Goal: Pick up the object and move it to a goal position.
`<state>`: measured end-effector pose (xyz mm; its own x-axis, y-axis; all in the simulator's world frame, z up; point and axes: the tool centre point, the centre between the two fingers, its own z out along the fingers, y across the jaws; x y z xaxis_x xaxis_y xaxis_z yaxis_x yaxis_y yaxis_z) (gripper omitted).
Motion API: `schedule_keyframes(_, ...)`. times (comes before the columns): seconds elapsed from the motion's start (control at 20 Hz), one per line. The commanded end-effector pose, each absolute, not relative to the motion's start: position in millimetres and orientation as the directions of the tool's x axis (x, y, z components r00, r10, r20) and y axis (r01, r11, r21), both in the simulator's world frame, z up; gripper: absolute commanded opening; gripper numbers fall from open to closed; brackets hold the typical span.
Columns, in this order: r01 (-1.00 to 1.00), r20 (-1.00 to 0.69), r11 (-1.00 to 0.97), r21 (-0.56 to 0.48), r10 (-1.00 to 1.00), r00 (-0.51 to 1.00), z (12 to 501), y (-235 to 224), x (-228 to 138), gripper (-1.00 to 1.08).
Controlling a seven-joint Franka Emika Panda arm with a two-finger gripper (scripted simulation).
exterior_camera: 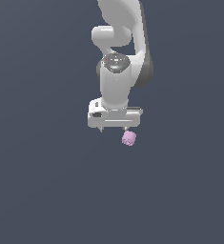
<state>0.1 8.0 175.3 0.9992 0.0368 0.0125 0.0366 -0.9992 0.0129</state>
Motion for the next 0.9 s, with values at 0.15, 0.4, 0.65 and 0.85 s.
schedule_keyframes(0.15, 0.029, 0.015, -1.0, 0.012, 0.029, 0.999, 174.9, 3.1, 1.8, 1.0)
schedule_keyframes(0.4, -0.008, 0.022, -1.0, 0.008, -0.008, 1.0, 174.2, -15.3, 7.9, 1.0)
schedule_keyframes(0.65, -0.007, 0.022, -1.0, 0.008, -0.007, 1.0, 174.1, -15.2, 7.9, 1.0)
schedule_keyframes(0.85, 0.023, 0.021, -1.0, 0.009, 0.023, 1.0, 171.8, -12.5, 7.0, 1.0)
